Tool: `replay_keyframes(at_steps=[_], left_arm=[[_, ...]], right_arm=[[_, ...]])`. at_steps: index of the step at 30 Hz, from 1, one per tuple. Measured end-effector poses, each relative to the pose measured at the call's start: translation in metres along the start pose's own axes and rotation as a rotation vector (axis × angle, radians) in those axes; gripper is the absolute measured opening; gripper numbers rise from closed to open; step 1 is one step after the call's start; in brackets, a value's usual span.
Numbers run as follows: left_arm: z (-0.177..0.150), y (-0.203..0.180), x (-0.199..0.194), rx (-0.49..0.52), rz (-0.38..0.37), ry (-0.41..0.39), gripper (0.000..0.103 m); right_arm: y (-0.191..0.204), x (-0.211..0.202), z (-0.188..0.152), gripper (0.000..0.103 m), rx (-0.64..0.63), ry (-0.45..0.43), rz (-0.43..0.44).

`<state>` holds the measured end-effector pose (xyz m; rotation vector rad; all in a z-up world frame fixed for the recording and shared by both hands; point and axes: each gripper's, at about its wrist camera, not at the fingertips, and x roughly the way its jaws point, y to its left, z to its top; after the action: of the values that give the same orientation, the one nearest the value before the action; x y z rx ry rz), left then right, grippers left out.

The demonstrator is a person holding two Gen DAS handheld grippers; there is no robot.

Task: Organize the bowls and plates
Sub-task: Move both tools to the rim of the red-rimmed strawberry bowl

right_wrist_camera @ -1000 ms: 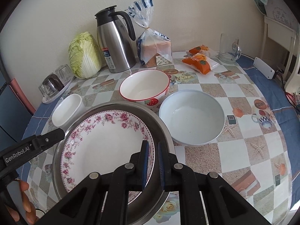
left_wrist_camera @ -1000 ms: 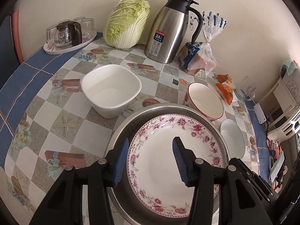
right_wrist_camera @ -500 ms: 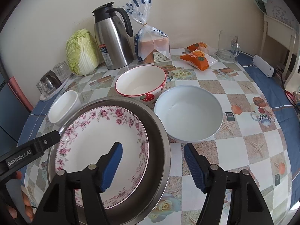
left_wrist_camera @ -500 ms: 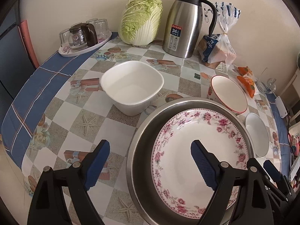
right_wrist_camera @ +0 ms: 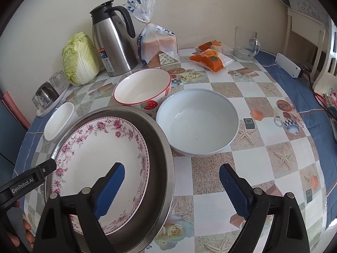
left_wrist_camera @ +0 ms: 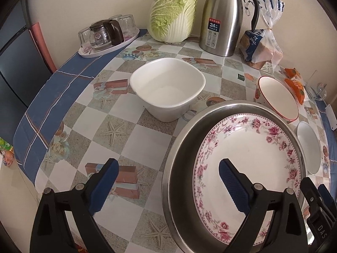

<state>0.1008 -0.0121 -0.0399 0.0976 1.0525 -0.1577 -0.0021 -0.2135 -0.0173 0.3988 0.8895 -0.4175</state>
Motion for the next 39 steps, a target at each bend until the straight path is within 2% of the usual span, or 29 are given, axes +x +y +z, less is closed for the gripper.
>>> replay_keyframes(at_steps=[2,9,16,20,25,34,39], left_arm=[[0.0,-0.001,-0.001,0.005,-0.002,-0.003,0.096],[0.002,-0.004,-0.001,0.009,0.0,-0.017,0.096],[0.008,-0.003,-0.001,-0.002,-0.017,-0.054,0.096],[0.011,-0.004,-0.006,-0.001,-0.025,-0.111,0.096],[0.011,-0.006,-0.009,0.004,0.017,-0.186,0.096],[0.024,-0.009,-0.004,0.016,-0.087,-0.163,0.096],[0.044,-0.018,-0.012,0.099,-0.127,-0.174,0.096]], right_arm=[[-0.003,0.0,0.0,0.103,0.007,-0.004,-0.006],[-0.009,-0.003,0.0,0.103,0.028,-0.034,-0.004],[-0.018,-0.003,0.005,0.103,0.063,-0.061,-0.04],[-0.023,-0.004,0.007,0.103,0.08,-0.07,-0.058],[-0.025,-0.004,0.008,0.103,0.091,-0.062,-0.054],[-0.022,-0.002,0.015,0.103,0.055,-0.034,-0.076],[-0.025,0.0,0.028,0.103,0.04,-0.015,-0.085]])
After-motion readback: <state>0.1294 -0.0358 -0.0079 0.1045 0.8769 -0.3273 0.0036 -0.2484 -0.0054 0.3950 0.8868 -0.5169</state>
